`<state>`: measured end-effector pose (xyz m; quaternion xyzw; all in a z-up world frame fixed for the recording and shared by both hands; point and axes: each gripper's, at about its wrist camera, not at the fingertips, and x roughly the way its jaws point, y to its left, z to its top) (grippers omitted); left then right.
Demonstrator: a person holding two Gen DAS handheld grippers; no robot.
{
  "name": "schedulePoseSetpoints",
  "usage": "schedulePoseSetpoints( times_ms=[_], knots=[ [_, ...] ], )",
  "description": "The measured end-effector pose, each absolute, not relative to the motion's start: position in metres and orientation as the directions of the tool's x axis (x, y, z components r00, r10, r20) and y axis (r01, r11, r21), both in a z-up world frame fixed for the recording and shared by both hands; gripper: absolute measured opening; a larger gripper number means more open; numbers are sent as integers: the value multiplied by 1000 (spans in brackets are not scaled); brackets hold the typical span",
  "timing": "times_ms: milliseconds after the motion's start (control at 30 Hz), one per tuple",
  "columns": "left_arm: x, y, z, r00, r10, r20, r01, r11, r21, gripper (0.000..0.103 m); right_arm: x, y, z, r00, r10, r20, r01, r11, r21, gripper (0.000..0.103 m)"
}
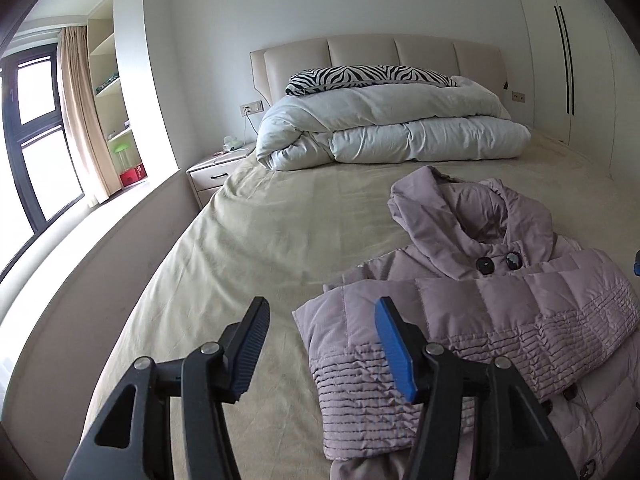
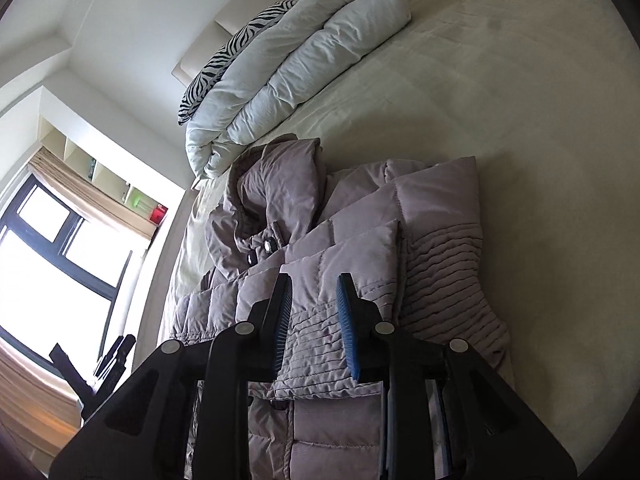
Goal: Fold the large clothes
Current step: 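Move both open grippers toward the coat collar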
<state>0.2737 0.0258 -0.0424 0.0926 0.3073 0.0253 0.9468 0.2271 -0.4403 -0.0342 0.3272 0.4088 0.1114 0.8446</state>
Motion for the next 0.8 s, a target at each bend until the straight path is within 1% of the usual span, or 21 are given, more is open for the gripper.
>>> schedulePoseSetpoints(
  times_ms=[100,167,200,267,300,367,433,467,533,600,667,700,733,800],
  knots=[
    [305,14,-68,754,132,-644,53,964,260,58,237,-400,-30,591,483,-646,-15,807,590,23],
    [312,12,-93,706,165,-689,73,950,303,58,243,-381,-37,571,444,-691,-18,848,530,23],
    [311,13,-104,690,168,-704,79,949,304,57,246,-377,-44,559,431,-709,-10,858,514,23],
    [304,18,-123,671,163,-723,78,955,287,57,248,-374,-60,544,398,-739,7,878,478,22],
    [300,20,-129,673,163,-722,73,956,284,57,250,-374,-66,544,399,-738,-4,881,473,22],
    [291,15,-141,689,180,-702,74,946,315,56,249,-378,-77,544,423,-724,-13,868,497,22],
    [286,10,-146,700,185,-689,81,939,334,48,250,-380,-83,549,435,-713,-25,862,507,20],
    [285,9,-145,702,182,-689,87,938,336,46,252,-381,-86,548,438,-713,-28,861,507,20],
    [283,9,-138,694,169,-700,94,943,321,40,252,-380,-80,543,427,-723,-13,865,502,21],
    [277,8,-123,702,154,-695,87,950,298,39,251,-378,-65,565,415,-713,-8,867,499,21],
    [267,5,-106,742,134,-657,78,956,283,39,246,-377,-48,612,434,-661,-49,855,517,22],
    [263,0,-100,762,128,-635,76,956,284,40,246,-375,-43,622,431,-654,-60,859,509,22],
    [263,-4,-97,772,120,-624,83,954,287,43,249,-372,-41,615,426,-663,-69,867,494,22],
    [272,-13,-104,752,112,-649,113,949,295,45,257,-365,-48,586,399,-705,-68,891,448,22]
  ],
)
